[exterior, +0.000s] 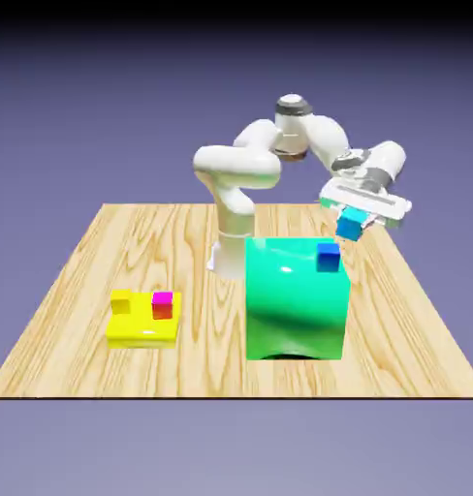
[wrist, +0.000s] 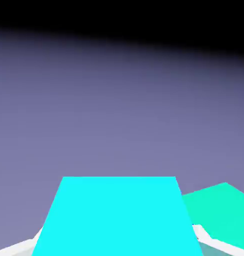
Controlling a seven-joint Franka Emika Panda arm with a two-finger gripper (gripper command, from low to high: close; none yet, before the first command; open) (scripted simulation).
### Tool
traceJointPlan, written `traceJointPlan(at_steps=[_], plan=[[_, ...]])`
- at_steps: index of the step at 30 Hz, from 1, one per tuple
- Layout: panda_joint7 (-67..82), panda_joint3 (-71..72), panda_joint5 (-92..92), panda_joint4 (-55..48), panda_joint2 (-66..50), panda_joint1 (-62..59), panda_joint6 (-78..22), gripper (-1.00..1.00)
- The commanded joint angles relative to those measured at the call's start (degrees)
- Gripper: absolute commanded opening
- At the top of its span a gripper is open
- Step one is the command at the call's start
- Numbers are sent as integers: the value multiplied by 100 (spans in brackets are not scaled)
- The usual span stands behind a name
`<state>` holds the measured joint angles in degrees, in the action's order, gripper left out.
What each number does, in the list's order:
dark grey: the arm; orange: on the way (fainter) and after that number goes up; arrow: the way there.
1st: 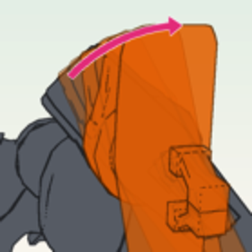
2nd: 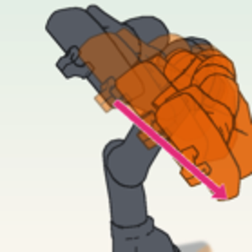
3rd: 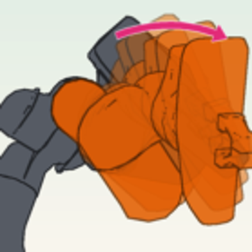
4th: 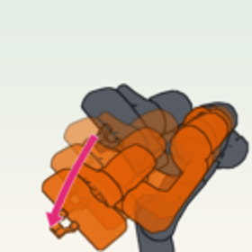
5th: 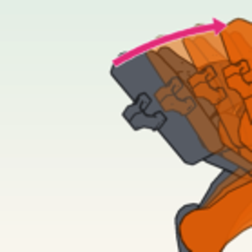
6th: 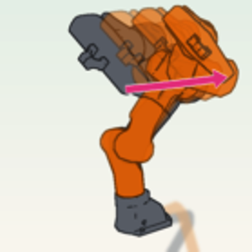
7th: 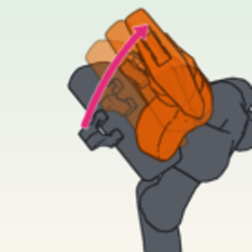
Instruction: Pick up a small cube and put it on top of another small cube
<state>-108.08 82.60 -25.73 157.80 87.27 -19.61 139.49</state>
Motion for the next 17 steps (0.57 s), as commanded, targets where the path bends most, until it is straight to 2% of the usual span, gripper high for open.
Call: traceJointPlan(at_steps=[1, 8, 9, 17], plan=[[-5, 0, 6, 0, 0, 0, -6, -100], [-1532, 181, 1705, 276, -1382, -718, 1454, -100], [-1532, 181, 1705, 276, -1382, -718, 1454, 100], [-5, 0, 7, 0, 0, 0, -5, 100]])
